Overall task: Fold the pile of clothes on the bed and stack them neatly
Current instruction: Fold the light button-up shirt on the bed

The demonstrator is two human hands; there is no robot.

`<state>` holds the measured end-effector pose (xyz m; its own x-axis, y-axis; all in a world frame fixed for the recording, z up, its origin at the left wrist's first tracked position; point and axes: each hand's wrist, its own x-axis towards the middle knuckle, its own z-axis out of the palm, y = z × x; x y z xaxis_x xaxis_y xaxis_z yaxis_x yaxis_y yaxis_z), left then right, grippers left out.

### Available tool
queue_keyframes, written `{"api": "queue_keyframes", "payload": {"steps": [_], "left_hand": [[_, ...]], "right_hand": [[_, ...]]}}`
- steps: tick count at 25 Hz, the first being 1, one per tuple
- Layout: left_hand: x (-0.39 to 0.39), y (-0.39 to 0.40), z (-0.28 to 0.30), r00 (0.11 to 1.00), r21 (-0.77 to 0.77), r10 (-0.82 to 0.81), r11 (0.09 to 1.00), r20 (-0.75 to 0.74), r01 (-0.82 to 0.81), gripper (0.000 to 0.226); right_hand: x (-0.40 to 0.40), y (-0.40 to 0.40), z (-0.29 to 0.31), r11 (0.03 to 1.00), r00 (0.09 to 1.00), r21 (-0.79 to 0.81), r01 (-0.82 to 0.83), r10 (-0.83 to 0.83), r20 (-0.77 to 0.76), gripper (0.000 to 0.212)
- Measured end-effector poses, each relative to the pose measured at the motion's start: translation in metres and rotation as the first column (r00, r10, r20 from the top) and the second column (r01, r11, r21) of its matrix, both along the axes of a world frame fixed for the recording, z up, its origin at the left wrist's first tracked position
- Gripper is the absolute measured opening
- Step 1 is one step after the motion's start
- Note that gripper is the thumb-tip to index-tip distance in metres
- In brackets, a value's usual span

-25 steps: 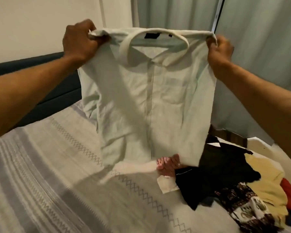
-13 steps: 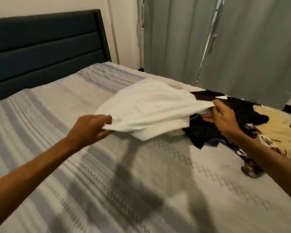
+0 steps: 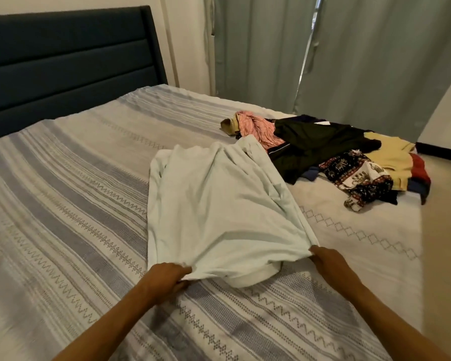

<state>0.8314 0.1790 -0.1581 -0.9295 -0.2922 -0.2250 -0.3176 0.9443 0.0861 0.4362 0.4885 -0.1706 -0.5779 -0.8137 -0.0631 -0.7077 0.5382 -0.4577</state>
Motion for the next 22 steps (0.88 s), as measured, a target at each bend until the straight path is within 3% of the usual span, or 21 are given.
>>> {"api": "queue_keyframes", "payload": {"steps": [2, 5, 9, 12, 17, 20, 22], "left_hand": [[0.025, 0.021, -0.005, 0.999, 0.064, -0.012, 0.998, -0.043, 0.015, 0.045], [0.044, 0.055, -0.014, 0.993, 0.183, -0.023, 0.982, -0.115, 0.044, 0.040], [0.023, 0.086, -0.025, 0.995, 0.190, -0.059, 0.979, -0.076, 0.072, 0.031], [-0.008, 0.124, -0.028, 0.991, 0.107, -0.086, 0.989, -0.103, 0.097, 0.032], [-0.046, 0.208, -0.021, 0.998, 0.217, -0.044, 0.975, -0.052, 0.054, 0.040], [-0.054, 0.239, -0.035, 0.993, 0.292, -0.119, 0.950, 0.019, 0.108, 0.054], [-0.051, 0.253, -0.031, 0.975, 0.264, -0.221, 0.941, 0.000, 0.213, 0.054]], "right_hand": [[0.021, 0.030, 0.012, 0.993, 0.998, 0.103, -0.058, 0.060, -0.022, 0.022], [0.039, 0.071, 0.028, 0.948, 0.987, 0.304, -0.098, 0.131, -0.090, 0.041], [0.018, 0.075, 0.055, 0.894, 0.992, 0.449, -0.010, 0.064, -0.105, 0.032], [-0.018, 0.086, 0.054, 0.879, 0.990, 0.471, 0.076, -0.008, -0.144, 0.035], [-0.064, 0.139, 0.051, 0.842, 0.980, 0.529, 0.104, 0.002, -0.197, 0.043], [-0.100, 0.192, 0.028, 0.882, 0.961, 0.472, 0.003, 0.128, -0.244, 0.054], [-0.105, 0.197, 0.024, 0.881, 0.972, 0.473, 0.034, 0.081, -0.220, 0.044]]}}
